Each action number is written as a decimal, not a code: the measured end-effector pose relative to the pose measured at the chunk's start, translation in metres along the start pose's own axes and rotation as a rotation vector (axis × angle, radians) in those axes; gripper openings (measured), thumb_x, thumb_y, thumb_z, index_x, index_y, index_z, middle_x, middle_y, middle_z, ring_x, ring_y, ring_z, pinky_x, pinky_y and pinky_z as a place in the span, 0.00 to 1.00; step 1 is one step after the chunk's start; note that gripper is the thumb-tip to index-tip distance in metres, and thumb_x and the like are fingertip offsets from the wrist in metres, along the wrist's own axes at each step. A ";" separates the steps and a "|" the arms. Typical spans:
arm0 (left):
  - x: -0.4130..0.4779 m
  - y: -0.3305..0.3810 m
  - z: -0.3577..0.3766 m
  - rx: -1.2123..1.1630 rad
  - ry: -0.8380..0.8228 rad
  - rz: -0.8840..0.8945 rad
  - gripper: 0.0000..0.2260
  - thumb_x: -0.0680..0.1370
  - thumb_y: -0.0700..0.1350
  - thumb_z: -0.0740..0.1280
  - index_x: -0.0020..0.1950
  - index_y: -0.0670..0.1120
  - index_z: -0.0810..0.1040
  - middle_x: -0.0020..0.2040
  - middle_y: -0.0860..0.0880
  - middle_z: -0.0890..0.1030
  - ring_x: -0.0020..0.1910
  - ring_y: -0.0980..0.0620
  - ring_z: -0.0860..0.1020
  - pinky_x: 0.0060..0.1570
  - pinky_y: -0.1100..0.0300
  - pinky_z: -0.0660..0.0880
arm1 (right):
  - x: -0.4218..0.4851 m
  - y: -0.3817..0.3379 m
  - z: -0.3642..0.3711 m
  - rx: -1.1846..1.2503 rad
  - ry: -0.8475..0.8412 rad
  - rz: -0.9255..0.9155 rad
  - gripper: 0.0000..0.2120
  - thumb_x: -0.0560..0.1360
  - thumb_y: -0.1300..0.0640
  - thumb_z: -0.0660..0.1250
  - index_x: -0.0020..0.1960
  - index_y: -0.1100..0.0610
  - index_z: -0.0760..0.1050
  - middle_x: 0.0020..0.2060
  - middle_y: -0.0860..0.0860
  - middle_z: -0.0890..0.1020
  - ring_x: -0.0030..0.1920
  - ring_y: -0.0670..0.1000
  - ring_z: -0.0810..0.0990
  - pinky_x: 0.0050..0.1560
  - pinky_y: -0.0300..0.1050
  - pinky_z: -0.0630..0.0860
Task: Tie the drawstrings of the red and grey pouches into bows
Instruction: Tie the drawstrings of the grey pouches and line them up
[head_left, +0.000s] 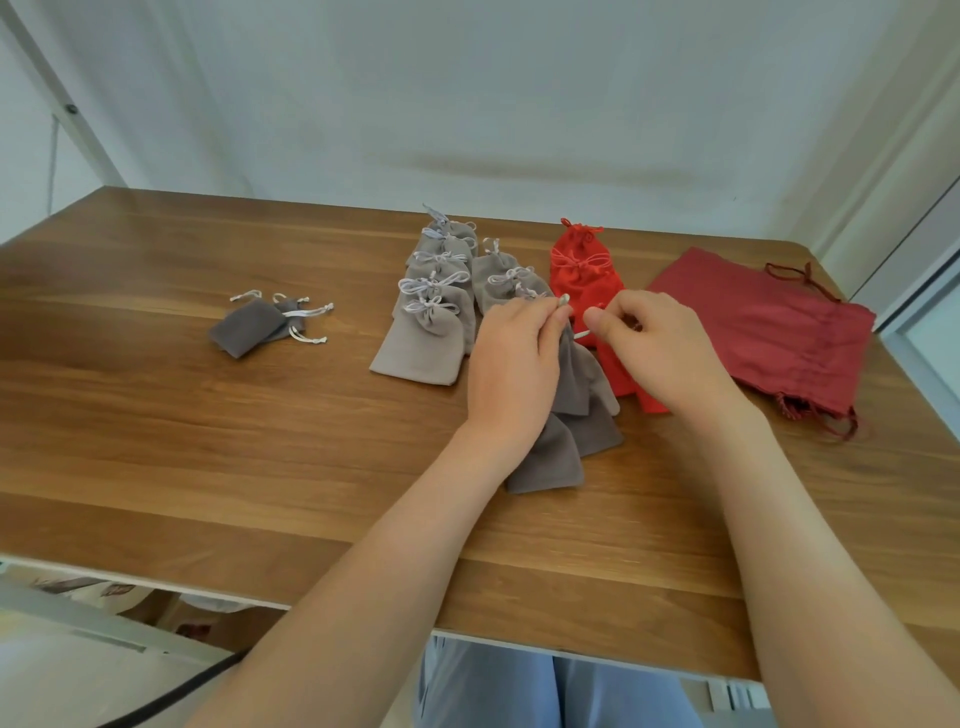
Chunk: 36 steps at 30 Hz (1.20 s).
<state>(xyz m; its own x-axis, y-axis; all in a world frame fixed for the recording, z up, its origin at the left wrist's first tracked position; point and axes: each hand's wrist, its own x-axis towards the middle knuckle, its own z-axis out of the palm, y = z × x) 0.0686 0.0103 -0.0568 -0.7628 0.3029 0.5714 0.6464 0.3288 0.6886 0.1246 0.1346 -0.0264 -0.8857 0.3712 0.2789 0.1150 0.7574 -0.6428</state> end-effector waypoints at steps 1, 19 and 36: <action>0.000 -0.001 0.000 0.033 0.003 0.018 0.10 0.80 0.43 0.62 0.54 0.42 0.82 0.47 0.46 0.81 0.49 0.50 0.75 0.49 0.70 0.62 | 0.000 -0.001 -0.001 0.060 0.004 0.031 0.14 0.78 0.51 0.63 0.36 0.57 0.73 0.29 0.45 0.71 0.33 0.43 0.69 0.32 0.35 0.61; -0.001 -0.007 0.003 0.077 -0.285 0.117 0.12 0.81 0.39 0.55 0.43 0.39 0.76 0.41 0.45 0.71 0.44 0.49 0.67 0.46 0.56 0.64 | 0.004 0.006 -0.006 -0.087 0.016 -0.335 0.05 0.74 0.65 0.65 0.41 0.57 0.75 0.38 0.45 0.74 0.44 0.47 0.65 0.47 0.29 0.62; 0.002 0.011 -0.006 -0.137 -0.023 -0.163 0.11 0.80 0.42 0.62 0.62 0.45 0.76 0.48 0.50 0.82 0.50 0.56 0.77 0.51 0.65 0.71 | -0.006 -0.019 0.006 0.877 -0.183 0.281 0.08 0.78 0.63 0.62 0.47 0.58 0.80 0.43 0.57 0.80 0.47 0.55 0.75 0.54 0.52 0.73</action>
<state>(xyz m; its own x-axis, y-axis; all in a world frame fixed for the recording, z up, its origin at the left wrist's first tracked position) 0.0746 0.0093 -0.0456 -0.8551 0.2768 0.4384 0.5047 0.2505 0.8262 0.1249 0.1148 -0.0207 -0.9425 0.3321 -0.0368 0.0214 -0.0498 -0.9985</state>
